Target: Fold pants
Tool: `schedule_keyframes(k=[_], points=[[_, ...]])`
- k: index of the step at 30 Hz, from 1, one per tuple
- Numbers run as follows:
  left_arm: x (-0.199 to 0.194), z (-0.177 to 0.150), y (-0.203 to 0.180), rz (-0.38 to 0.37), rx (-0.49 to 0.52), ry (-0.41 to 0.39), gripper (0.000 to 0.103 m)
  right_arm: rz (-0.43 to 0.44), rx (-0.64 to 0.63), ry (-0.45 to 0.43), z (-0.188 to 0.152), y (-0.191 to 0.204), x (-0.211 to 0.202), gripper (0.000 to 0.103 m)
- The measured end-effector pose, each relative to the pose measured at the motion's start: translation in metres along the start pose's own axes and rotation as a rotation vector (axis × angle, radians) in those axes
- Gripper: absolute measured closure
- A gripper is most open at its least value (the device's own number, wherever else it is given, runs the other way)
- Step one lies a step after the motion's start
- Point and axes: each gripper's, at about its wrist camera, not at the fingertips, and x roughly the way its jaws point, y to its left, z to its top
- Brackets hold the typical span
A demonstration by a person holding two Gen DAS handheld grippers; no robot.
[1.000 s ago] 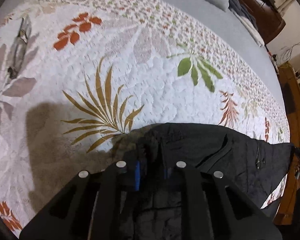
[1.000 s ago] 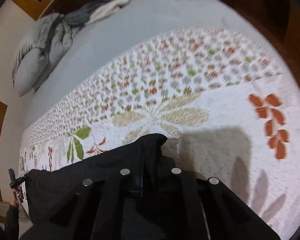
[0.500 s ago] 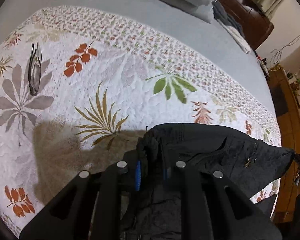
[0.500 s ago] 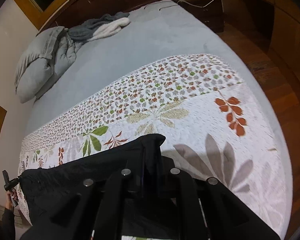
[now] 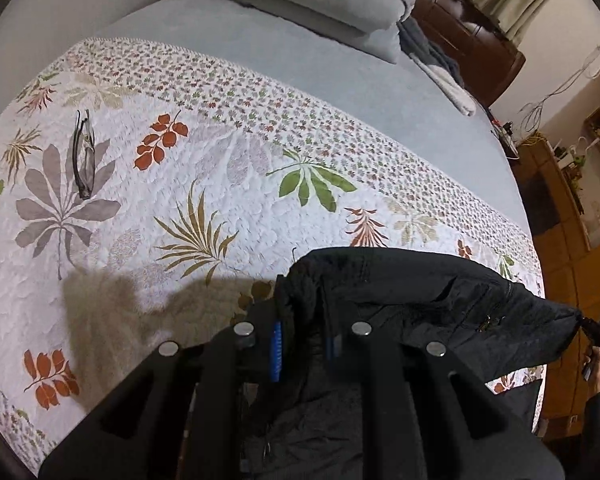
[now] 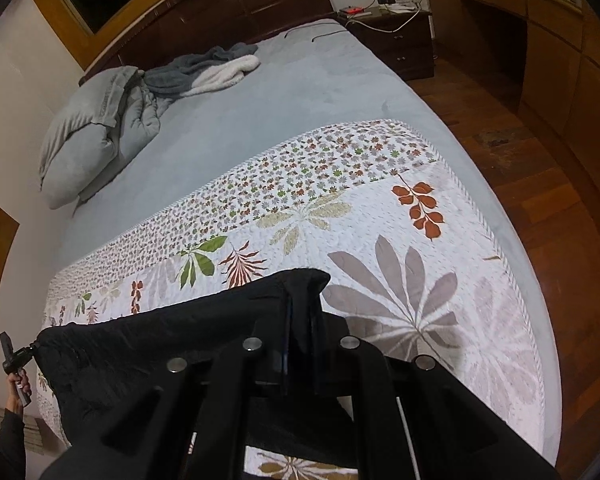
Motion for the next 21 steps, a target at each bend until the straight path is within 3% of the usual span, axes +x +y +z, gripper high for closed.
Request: schedule_keyframes(k=[21], points=[[-0.083, -0.055, -0.019, -0.025, 0.04, -0.054, 0.089, -0.003, 0.035, -0.05, -0.083, -0.027, -0.075, 0.096]])
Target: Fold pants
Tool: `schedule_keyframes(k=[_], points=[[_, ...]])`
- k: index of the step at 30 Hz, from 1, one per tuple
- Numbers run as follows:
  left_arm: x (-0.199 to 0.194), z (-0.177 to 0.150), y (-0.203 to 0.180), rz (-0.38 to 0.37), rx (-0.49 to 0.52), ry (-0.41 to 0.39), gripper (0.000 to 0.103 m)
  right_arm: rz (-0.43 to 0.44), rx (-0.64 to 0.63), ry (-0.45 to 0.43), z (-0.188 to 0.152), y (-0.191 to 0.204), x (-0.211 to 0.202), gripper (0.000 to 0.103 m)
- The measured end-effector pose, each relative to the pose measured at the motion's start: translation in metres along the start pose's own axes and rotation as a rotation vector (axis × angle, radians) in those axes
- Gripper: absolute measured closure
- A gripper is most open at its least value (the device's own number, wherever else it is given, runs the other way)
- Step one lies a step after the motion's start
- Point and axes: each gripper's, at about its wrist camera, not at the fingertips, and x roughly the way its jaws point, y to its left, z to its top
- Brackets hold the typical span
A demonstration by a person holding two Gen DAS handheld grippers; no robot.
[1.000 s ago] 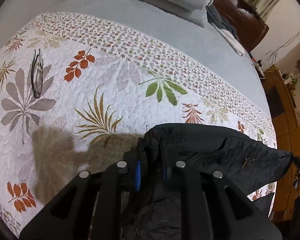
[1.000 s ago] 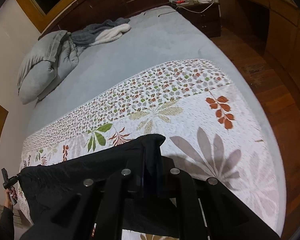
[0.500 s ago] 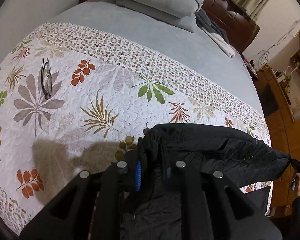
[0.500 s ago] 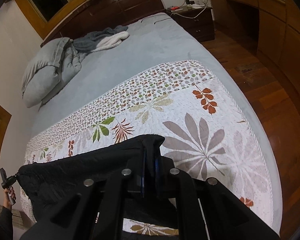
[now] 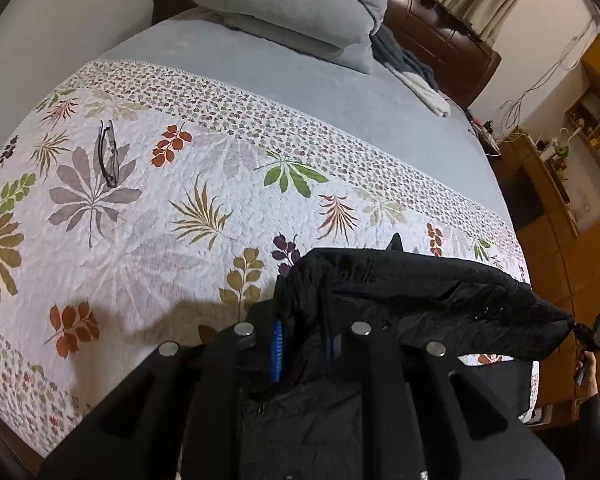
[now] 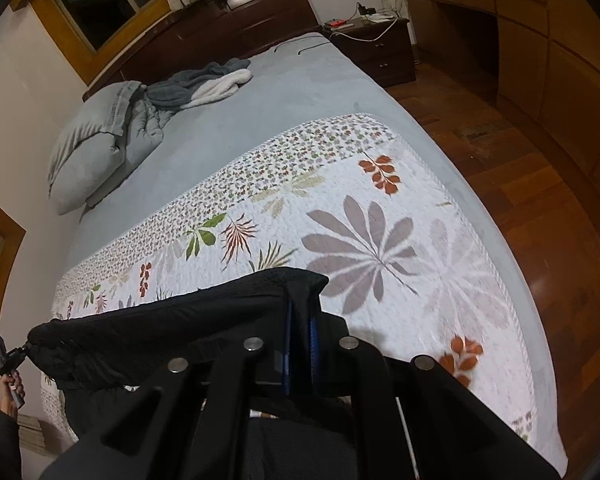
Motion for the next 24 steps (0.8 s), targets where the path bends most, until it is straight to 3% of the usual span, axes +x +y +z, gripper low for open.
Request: schedule_keyframes(k=[14, 24], points=[[-0.044, -0.087, 0.024, -0.034, -0.043, -0.032, 0.09, 0.019, 0.021, -0.068, -0.083, -0.018, -0.061, 0.096], [-0.048, -0.161, 0.049, -0.034, -0.074, -0.03, 0.09, 0.019, 0.104, -0.102, -0.177, -0.046, -0.077, 0.096]])
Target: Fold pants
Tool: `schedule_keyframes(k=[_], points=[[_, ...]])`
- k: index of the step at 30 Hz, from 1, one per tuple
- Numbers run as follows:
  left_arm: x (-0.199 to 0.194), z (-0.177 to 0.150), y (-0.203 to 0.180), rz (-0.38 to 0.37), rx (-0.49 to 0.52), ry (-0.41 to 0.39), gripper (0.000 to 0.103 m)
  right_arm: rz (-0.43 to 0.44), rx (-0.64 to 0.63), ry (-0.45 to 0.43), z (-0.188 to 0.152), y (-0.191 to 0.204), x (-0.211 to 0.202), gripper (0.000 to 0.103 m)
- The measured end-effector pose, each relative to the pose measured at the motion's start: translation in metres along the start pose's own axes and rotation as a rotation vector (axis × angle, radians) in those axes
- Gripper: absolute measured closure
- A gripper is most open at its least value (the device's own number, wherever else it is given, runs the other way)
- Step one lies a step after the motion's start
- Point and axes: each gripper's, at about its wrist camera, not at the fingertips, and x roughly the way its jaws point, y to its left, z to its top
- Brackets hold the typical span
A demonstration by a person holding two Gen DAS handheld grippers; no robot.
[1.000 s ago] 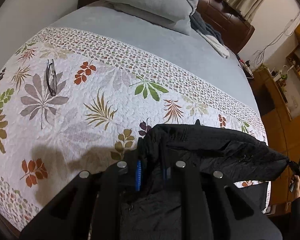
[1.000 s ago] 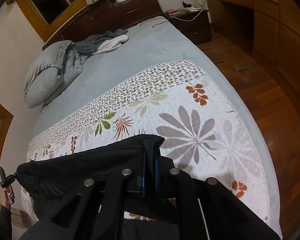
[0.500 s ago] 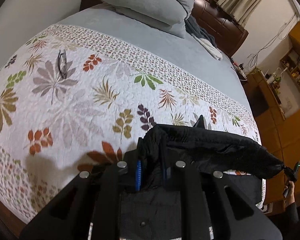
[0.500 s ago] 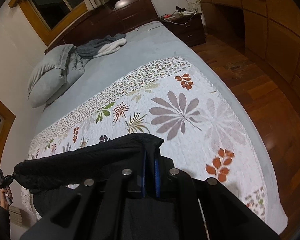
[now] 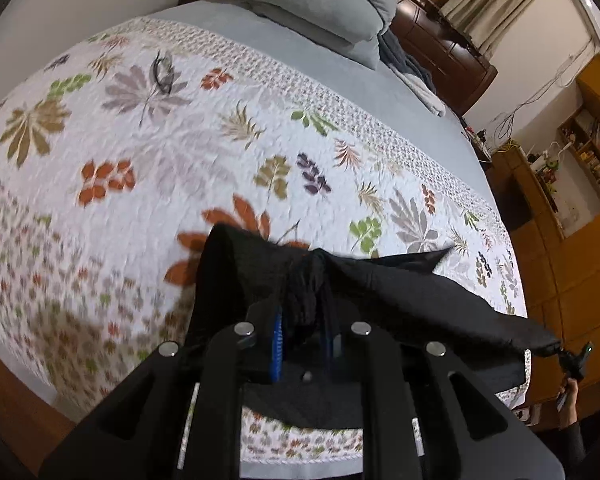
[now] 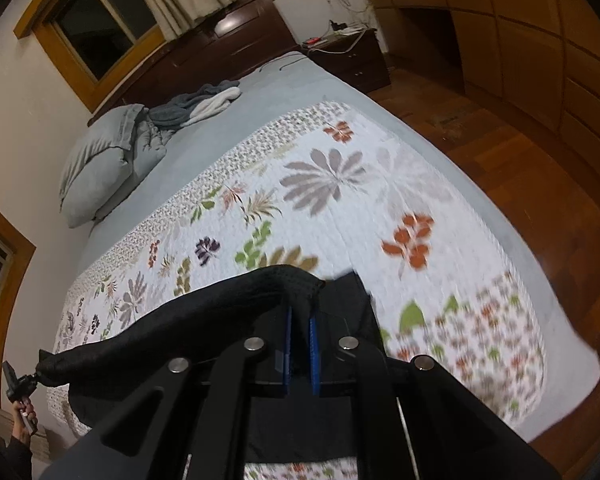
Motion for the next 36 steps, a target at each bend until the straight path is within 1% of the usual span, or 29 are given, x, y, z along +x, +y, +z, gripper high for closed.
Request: schedule_keyframes(k=[2, 5, 8, 9, 10, 11, 12, 13, 14, 15, 16, 18, 20, 21, 22, 23, 24, 25, 26, 27, 28, 29, 30, 32, 33, 35, 36], points=[[0.003, -0.016, 0.002, 0.027, 0.03, 0.018, 0.09, 0.001, 0.022, 0.003, -0.017, -0.009, 0.0, 0.096], [0.009, -0.038, 0.012, 0.032, 0.03, 0.046, 0.089, -0.004, 0.035, 0.01, -0.048, -0.019, 0.001, 0.095], [0.017, -0.053, 0.02, 0.052, 0.03, 0.07, 0.088, -0.045, 0.01, 0.025, -0.071, -0.021, 0.004, 0.092], [0.02, -0.059, 0.025, 0.059, 0.021, 0.078, 0.087, -0.067, -0.001, 0.022, -0.077, -0.021, 0.004, 0.088], [0.021, -0.062, 0.029, 0.067, 0.013, 0.081, 0.083, -0.084, -0.002, 0.021, -0.082, -0.023, 0.003, 0.082], [0.021, -0.065, 0.032, 0.074, 0.004, 0.079, 0.078, -0.106, -0.002, 0.02, -0.086, -0.025, 0.002, 0.078], [0.02, -0.069, 0.037, 0.089, -0.009, 0.079, 0.073, -0.121, 0.0, 0.016, -0.091, -0.026, 0.0, 0.069], [0.017, -0.072, 0.04, 0.106, -0.013, 0.08, 0.061, -0.128, 0.014, 0.012, -0.096, -0.03, -0.003, 0.059], [0.014, -0.077, 0.042, 0.148, -0.011, 0.08, 0.051, -0.131, 0.031, 0.012, -0.1, -0.033, -0.006, 0.056], [0.01, -0.081, 0.043, 0.185, -0.002, 0.081, 0.049, -0.13, 0.053, 0.015, -0.105, -0.038, -0.009, 0.053], [0.006, -0.085, 0.044, 0.224, 0.011, 0.079, 0.05, -0.116, 0.08, 0.015, -0.108, -0.042, -0.011, 0.053], [-0.006, -0.094, 0.046, 0.3, 0.018, 0.063, 0.048, -0.051, 0.16, 0.005, -0.118, -0.05, -0.017, 0.051], [-0.024, -0.101, 0.044, 0.321, 0.006, 0.023, 0.042, 0.027, 0.233, -0.013, -0.126, -0.053, -0.02, 0.051], [-0.033, -0.103, 0.041, 0.315, 0.002, -0.001, 0.039, 0.072, 0.273, -0.017, -0.131, -0.053, -0.02, 0.051], [-0.043, -0.107, 0.035, 0.301, -0.002, -0.037, 0.031, 0.124, 0.313, -0.013, -0.137, -0.051, -0.016, 0.05], [-0.056, -0.111, 0.025, 0.278, -0.016, -0.089, 0.025, 0.158, 0.335, -0.006, -0.14, -0.047, -0.011, 0.05], [-0.064, -0.115, 0.018, 0.253, -0.028, -0.123, 0.022, 0.184, 0.352, 0.0, -0.145, -0.042, -0.006, 0.05], [-0.068, -0.117, 0.009, 0.213, -0.034, -0.15, 0.015, 0.208, 0.365, 0.008, -0.149, -0.036, 0.002, 0.05], [-0.07, -0.121, -0.004, 0.156, -0.033, -0.169, 0.014, 0.221, 0.368, 0.016, -0.152, -0.03, 0.01, 0.05], [-0.067, -0.123, -0.014, 0.124, -0.028, -0.171, 0.014, 0.224, 0.367, 0.02, -0.153, -0.026, 0.015, 0.05], [-0.061, -0.125, -0.024, 0.073, -0.029, -0.156, 0.013, 0.225, 0.371, 0.022, -0.154, -0.022, 0.023, 0.05], [-0.05, -0.125, -0.034, 0.011, -0.029, -0.122, 0.013, 0.229, 0.383, 0.023, -0.154, -0.02, 0.03, 0.05], [-0.041, -0.126, -0.04, -0.026, -0.031, -0.106, 0.013, 0.231, 0.403, 0.021, -0.154, -0.019, 0.037, 0.05], [-0.019, -0.129, -0.046, -0.049, -0.055, -0.076, 0.013, 0.229, 0.439, 0.01, -0.153, -0.019, 0.045, 0.048], [-0.011, -0.131, -0.044, -0.05, -0.074, -0.056, 0.013, 0.209, 0.46, 0.009, -0.152, -0.02, 0.051, 0.046], [0.011, -0.134, -0.039, -0.046, -0.138, 0.003, 0.013, 0.206, 0.476, 0.008, -0.152, -0.02, 0.059, 0.045], [0.021, -0.136, -0.034, -0.045, -0.17, 0.019, 0.013, 0.204, 0.487, 0.01, -0.151, -0.02, 0.064, 0.045]])
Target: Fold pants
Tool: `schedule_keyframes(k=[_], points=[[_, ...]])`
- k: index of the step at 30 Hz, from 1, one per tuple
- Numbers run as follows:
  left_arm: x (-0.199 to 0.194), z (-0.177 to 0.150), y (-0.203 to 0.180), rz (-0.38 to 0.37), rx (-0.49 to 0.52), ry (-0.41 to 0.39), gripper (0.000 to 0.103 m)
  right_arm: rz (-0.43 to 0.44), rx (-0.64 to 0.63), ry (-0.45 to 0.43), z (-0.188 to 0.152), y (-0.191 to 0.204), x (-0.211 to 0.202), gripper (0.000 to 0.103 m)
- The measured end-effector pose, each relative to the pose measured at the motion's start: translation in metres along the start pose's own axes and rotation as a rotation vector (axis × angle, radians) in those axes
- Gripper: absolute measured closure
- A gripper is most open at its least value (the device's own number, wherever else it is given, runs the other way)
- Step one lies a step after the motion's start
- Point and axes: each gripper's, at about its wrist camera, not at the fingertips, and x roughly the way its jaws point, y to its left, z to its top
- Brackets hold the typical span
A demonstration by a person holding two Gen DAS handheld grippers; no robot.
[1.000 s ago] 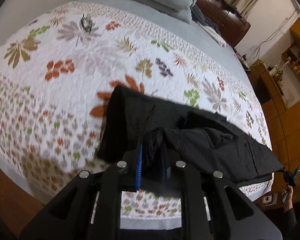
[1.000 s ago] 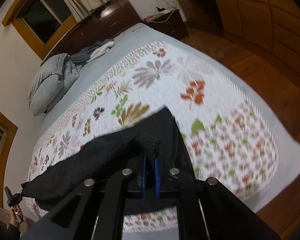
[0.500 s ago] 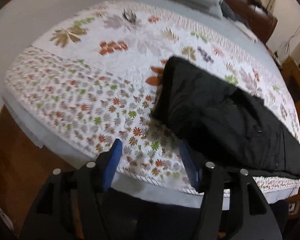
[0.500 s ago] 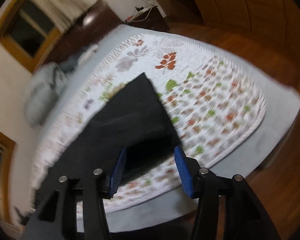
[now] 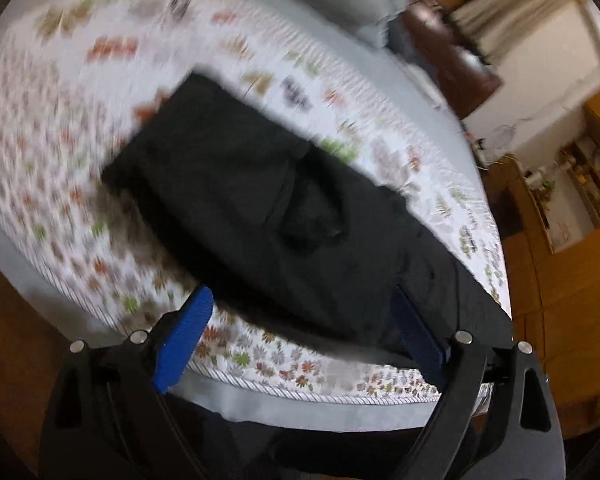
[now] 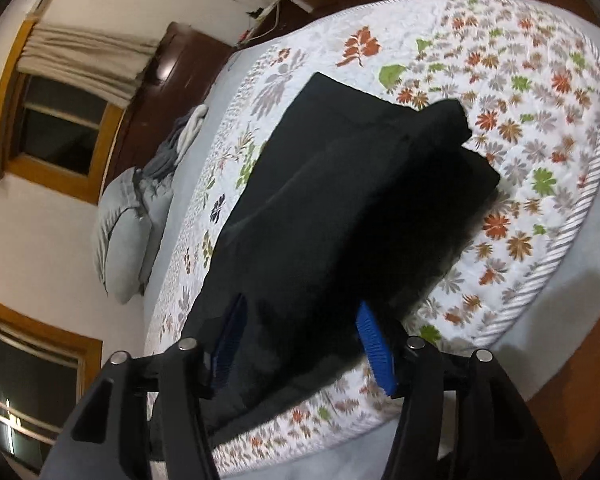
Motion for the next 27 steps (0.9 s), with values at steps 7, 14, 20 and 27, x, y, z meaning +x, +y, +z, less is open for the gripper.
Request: schedule_keyframes(k=[7, 14, 20, 27], points=[[0.019, 0.016, 0.022, -0.088, -0.117, -0.094, 0.042, 0.013, 0.024, 0.002, 0.008, 0.0, 0.013, 0.044], [0.022, 0.036, 0.039, -0.09, -0.155, -0.137, 0.097, 0.055, 0.013, -0.025, 0.02, 0.007, 0.009, 0.058], [0.047, 0.022, 0.066, -0.051, -0.219, -0.012, 0.096, -0.069, 0.0, 0.003, 0.021, -0.016, 0.024, 0.097], [0.053, 0.025, 0.062, 0.037, -0.162, 0.031, 0.085, -0.05, -0.045, -0.016, 0.034, 0.002, 0.016, 0.097]])
